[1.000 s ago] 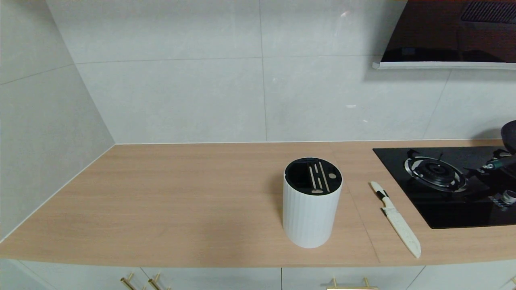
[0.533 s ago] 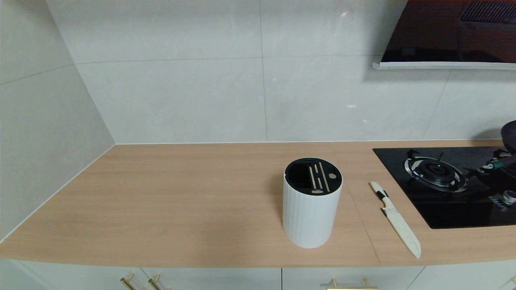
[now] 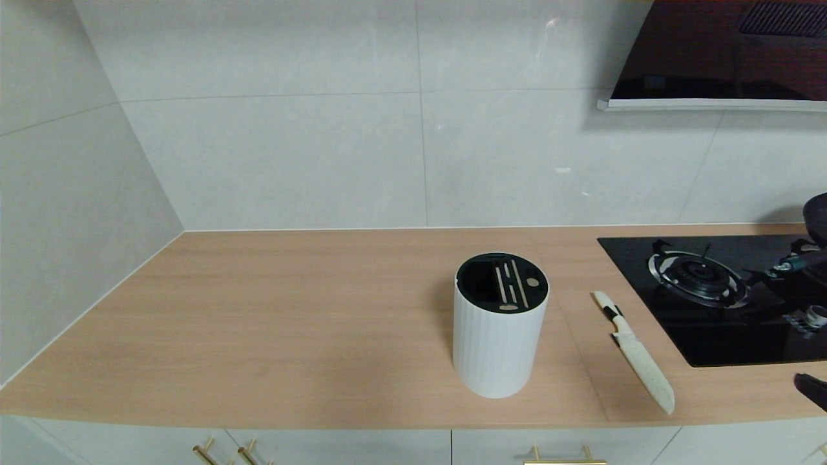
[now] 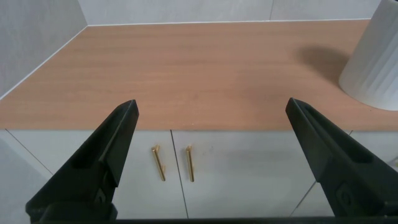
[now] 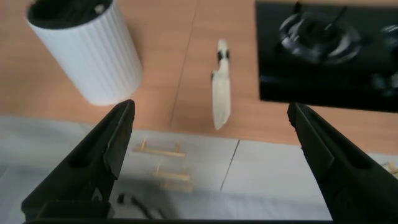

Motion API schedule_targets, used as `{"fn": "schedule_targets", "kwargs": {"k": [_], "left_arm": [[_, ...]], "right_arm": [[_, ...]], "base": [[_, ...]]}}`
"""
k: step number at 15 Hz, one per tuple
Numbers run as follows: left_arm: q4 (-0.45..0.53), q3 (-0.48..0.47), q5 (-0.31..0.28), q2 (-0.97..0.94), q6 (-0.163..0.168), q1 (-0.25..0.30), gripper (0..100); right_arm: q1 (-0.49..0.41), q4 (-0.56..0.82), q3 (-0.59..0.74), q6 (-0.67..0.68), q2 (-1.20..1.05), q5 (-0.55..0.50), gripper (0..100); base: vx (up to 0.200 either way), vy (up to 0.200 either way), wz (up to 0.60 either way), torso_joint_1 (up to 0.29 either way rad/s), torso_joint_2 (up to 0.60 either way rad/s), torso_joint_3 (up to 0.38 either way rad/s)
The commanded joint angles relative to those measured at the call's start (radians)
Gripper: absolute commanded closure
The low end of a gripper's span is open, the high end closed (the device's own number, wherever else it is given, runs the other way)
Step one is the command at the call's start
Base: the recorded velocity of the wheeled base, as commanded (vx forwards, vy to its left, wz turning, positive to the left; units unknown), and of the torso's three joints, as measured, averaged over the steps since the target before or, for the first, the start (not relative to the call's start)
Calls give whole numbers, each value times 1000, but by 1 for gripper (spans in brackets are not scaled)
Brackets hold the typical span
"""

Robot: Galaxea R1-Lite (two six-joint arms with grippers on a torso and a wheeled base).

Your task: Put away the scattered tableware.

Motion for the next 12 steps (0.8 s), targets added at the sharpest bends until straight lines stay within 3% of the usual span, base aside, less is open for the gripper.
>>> {"fn": "schedule_targets", "kwargs": {"k": [1, 4, 12], "left_arm": [[0, 0, 0, 0, 0, 0, 0], [0, 0, 0, 0, -2, 0, 0], [0, 0, 0, 0, -5, 0, 0]], "right_arm": [[47, -119, -134, 0, 455, 0, 0], [47, -333, -161, -3, 719, -11, 0], [38, -601, -175, -6, 1113, -65, 0]], "base": [[0, 0, 0, 0, 0, 0], [0, 0, 0, 0, 0, 0], [0, 0, 0, 0, 0, 0]]}}
